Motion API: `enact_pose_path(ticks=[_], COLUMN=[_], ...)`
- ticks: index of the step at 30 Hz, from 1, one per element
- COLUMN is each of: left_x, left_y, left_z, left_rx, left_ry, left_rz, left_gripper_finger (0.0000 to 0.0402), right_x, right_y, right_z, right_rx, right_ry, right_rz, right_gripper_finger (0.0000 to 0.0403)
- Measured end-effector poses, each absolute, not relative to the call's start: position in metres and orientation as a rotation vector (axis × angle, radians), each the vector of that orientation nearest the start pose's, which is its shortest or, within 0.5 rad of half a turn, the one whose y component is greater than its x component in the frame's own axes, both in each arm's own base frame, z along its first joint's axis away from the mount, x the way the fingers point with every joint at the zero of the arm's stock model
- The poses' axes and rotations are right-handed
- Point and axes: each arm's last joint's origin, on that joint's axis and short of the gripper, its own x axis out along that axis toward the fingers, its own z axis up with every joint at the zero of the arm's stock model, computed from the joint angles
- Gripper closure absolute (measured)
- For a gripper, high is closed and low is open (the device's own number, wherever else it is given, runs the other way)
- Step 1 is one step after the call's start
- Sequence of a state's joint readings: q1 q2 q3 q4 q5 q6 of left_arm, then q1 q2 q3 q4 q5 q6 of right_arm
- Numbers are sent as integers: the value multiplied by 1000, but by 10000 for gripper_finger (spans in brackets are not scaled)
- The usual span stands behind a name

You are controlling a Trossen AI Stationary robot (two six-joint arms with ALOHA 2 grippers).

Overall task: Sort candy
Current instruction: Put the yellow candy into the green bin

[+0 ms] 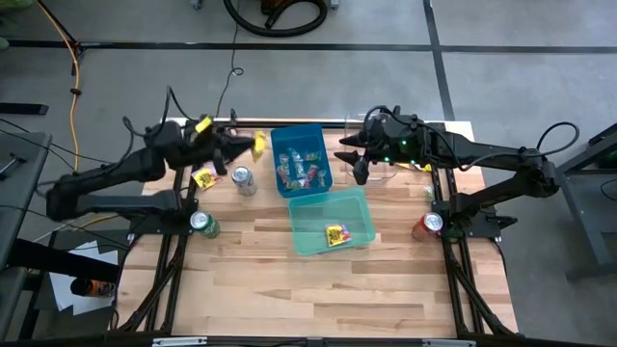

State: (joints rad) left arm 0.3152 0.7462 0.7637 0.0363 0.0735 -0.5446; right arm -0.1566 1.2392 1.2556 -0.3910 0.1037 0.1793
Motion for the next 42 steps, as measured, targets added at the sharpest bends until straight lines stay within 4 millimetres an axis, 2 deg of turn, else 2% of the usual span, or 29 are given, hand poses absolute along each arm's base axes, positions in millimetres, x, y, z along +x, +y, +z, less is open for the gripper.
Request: enact_pose_path(ticks=[5,10,21,25,30,36,42], left_x=[189,212,226,244,278,316,339], left_y=[25,19,18,12,7,5,6], left_z=[350,342,334,315,289,254,219], left_rx=[-497,-469,-472,-439,-346,-230,-216], left_ry=[-129,-121,-88,19,209,394,565], left_rz=[83,57,45,6,-21,-28,-12], left_gripper_finger=[401,401,401,401,401,401,392], right_x=[265,265,258,249,239,238,237], right_y=[-43,-43,-40,-39,-37,-37,-37], right_z=[382,382,388,396,402,399,394], right_rx=[196,200,209,207,206,208,213], right_ry=[349,348,329,300,278,310,360], right_rz=[-236,-234,-174,-172,-170,-176,-181], right_gripper_finger=[206,206,206,206,206,206,206])
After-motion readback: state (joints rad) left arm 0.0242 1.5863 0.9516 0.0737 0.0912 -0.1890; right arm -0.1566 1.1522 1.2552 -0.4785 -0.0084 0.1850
